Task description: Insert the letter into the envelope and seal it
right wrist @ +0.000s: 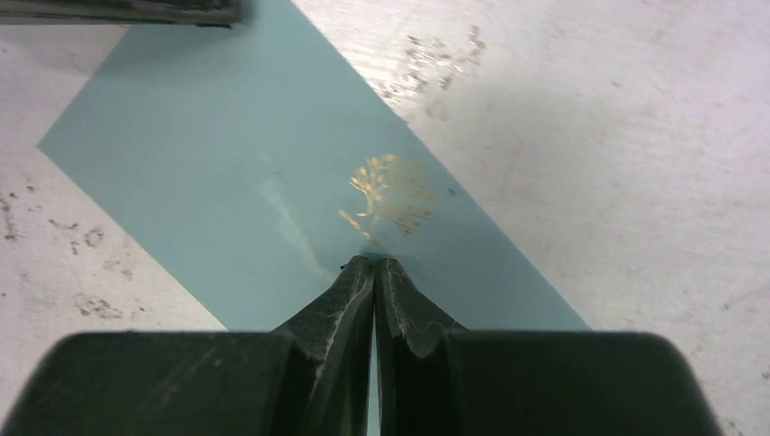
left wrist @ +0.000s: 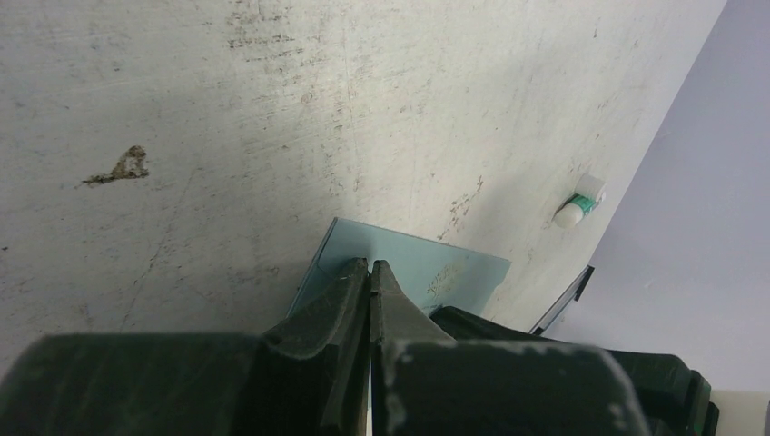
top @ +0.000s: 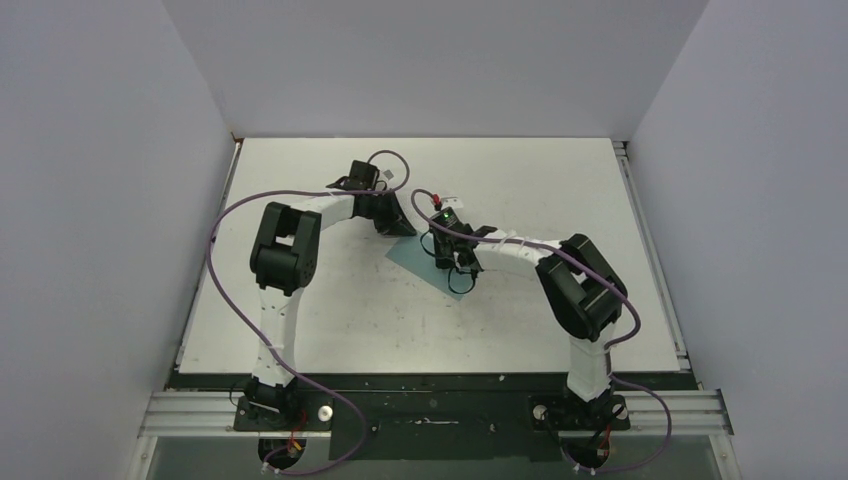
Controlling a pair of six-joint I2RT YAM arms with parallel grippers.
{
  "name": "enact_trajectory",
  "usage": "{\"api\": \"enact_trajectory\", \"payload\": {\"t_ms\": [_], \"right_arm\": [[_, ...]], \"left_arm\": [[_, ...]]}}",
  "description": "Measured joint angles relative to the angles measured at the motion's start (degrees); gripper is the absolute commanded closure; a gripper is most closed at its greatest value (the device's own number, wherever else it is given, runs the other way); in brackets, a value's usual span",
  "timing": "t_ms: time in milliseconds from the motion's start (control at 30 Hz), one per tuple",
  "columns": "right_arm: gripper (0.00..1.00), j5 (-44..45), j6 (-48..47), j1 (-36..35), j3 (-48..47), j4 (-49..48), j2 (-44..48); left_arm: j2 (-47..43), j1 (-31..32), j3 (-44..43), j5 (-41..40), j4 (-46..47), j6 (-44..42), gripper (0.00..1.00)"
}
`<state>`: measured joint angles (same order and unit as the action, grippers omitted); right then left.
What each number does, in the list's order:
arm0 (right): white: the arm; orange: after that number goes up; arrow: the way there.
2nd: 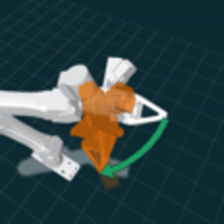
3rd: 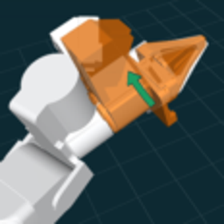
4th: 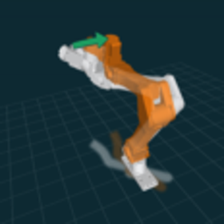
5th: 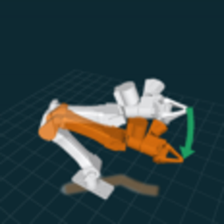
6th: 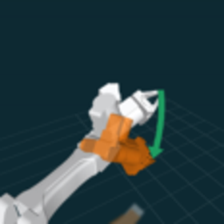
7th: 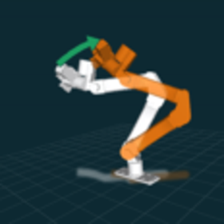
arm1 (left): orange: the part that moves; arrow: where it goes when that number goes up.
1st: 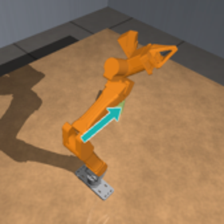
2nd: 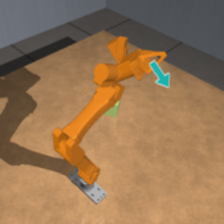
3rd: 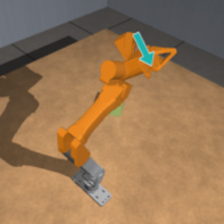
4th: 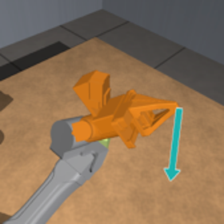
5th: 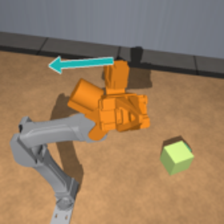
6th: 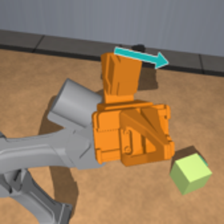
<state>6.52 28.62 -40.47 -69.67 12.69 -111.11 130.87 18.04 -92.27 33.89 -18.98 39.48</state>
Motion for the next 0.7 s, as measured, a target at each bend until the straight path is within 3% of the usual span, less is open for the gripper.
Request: {"api": "enact_trajectory", "payload": {"t_ms": [367,600,700], "right_arm": [[0.92,1.81,3.48,2.47,8.66,6.43,8.68],[0.75,1.64,3.69,5.62,9.73,11.96,19.17],[0.62,1.03,2.93,8.87,10.12,12.02,24.46]], "left_arm": [[0.17,-0.02,-1.01,0.00,-1.64,-1.27,1.00],[-0.76,-0.28,-3.26,-1.60,-6.29,-3.80,0.63],[-3.93,-0.44,-3.26,-3.78,-9.99,-5.70,0.51]]}}
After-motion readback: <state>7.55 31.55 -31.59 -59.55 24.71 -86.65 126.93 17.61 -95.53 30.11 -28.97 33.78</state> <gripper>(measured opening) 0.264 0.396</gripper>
